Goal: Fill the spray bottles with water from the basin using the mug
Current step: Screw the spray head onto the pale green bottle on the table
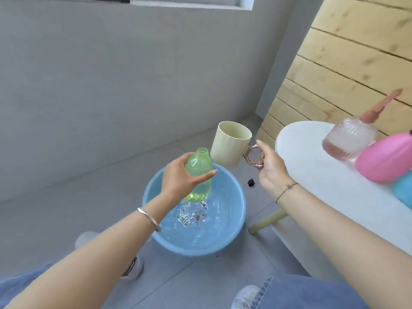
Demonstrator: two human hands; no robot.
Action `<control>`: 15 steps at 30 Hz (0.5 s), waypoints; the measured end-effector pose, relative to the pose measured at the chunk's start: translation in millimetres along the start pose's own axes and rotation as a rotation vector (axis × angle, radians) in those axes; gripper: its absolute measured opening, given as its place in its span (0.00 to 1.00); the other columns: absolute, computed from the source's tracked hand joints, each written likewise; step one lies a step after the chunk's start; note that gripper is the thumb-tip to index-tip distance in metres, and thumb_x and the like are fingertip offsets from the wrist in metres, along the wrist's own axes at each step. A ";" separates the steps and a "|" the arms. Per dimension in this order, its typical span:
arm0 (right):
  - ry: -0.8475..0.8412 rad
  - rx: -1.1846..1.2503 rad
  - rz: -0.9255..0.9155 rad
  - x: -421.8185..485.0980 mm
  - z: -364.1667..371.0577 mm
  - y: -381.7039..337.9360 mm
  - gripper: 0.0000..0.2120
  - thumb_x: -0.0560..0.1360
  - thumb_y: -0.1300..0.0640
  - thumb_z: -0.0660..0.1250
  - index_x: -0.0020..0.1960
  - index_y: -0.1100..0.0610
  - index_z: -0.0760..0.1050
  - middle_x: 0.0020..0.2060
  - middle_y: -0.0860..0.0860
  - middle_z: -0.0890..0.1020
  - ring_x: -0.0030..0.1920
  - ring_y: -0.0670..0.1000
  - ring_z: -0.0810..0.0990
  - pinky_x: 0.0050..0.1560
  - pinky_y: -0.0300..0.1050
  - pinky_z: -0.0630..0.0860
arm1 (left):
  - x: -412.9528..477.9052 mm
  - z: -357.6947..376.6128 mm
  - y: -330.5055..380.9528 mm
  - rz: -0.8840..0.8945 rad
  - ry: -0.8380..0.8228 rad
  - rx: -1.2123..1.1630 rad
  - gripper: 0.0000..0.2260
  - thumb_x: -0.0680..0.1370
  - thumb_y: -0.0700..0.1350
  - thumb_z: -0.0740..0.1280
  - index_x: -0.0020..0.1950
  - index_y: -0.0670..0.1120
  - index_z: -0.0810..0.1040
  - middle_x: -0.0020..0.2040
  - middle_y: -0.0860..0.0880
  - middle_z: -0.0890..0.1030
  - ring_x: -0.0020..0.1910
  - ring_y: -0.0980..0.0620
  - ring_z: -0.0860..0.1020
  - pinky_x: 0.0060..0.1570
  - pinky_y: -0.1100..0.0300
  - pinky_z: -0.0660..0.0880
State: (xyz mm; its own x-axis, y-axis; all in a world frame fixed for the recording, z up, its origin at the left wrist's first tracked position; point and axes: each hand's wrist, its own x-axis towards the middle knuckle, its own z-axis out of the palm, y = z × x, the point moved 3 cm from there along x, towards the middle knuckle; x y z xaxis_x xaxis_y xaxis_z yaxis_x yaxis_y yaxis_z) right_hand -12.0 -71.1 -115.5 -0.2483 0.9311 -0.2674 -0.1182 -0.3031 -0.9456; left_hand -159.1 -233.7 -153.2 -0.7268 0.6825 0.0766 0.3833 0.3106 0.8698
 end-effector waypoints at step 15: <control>0.352 0.124 -0.145 -13.4 -187.5 -104.2 0.10 0.72 0.56 0.71 0.35 0.52 0.72 0.33 0.45 0.73 0.34 0.43 0.71 0.40 0.36 0.67 | -13.7 51.1 172.8 0.256 -0.137 0.015 0.34 0.58 0.71 0.75 0.58 0.53 0.80 0.50 0.57 0.84 0.51 0.56 0.81 0.54 0.53 0.78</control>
State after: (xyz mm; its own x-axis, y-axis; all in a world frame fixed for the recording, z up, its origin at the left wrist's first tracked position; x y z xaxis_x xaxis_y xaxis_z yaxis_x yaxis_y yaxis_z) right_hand 183.9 -14.0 -48.2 0.1217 0.9721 -0.2004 -0.2479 -0.1657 -0.9545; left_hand -53.8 -155.5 -28.9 -0.5222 0.8225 0.2254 0.5537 0.1260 0.8232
